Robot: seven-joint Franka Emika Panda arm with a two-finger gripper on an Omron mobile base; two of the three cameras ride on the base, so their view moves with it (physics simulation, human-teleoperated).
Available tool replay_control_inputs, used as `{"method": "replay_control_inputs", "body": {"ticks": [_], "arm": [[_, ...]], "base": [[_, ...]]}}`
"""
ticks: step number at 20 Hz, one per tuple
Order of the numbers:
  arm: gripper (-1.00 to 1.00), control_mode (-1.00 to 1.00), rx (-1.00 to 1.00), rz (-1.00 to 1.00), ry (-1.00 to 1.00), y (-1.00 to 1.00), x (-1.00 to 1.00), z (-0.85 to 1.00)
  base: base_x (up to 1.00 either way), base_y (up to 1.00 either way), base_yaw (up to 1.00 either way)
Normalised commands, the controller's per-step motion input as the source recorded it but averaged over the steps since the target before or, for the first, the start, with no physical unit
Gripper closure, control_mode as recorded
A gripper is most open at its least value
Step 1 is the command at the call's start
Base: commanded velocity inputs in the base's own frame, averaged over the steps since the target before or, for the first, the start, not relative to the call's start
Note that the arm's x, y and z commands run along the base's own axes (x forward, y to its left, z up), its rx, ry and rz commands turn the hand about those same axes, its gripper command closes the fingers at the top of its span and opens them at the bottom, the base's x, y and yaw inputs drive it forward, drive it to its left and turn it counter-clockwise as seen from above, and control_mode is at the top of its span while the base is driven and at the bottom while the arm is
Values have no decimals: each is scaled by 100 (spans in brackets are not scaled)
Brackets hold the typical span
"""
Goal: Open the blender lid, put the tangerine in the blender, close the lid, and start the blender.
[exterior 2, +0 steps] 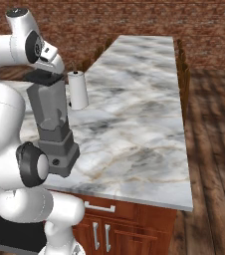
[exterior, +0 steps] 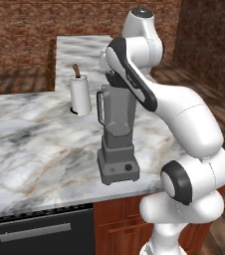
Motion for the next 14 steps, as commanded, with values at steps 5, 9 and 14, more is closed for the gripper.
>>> {"method": "replay_control_inputs", "body": {"ticks": [5, 9, 14], "arm": [[100, -100, -6, 11, 0, 14, 30, -17], [100, -100, -6, 10, 0, 5, 20, -19], [100, -100, -4, 8, 0, 0, 15, -8]], "base": [[0, 0, 0], [0, 0, 0], [0, 0, 0]]}}
